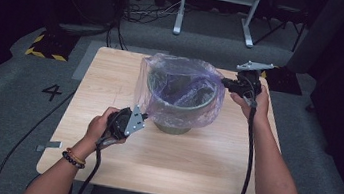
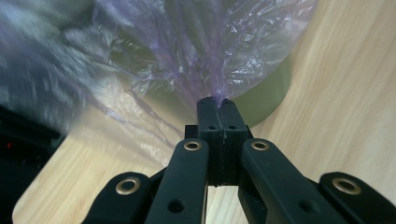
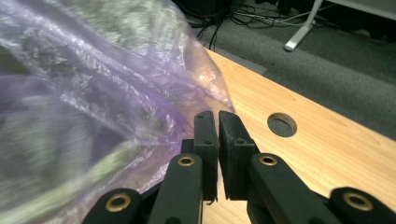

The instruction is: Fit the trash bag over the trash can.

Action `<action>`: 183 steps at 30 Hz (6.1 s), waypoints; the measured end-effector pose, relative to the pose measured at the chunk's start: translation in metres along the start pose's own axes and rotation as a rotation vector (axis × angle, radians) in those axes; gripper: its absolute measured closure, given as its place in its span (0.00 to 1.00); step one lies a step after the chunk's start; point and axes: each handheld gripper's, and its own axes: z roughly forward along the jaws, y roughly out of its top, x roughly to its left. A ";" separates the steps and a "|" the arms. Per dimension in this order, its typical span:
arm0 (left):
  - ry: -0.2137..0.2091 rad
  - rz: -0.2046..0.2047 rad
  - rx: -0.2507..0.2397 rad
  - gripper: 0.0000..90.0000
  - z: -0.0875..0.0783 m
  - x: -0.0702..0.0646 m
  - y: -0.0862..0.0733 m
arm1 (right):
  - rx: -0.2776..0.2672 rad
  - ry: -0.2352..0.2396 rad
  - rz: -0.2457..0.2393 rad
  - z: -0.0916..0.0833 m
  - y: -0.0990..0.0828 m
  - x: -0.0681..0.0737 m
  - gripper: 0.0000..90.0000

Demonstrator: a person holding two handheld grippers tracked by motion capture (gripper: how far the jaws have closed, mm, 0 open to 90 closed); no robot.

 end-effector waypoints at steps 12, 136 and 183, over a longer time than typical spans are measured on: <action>-0.057 -0.206 -0.034 0.83 0.012 0.027 -0.038 | -0.041 0.031 0.022 0.029 -0.021 -0.010 0.93; -0.117 -0.545 -0.136 0.39 0.041 0.091 -0.050 | -0.102 0.127 0.011 0.043 -0.088 -0.015 0.61; -0.223 -0.348 -0.110 0.17 -0.002 -0.001 -0.056 | -0.070 0.250 -0.105 -0.003 -0.152 0.030 0.33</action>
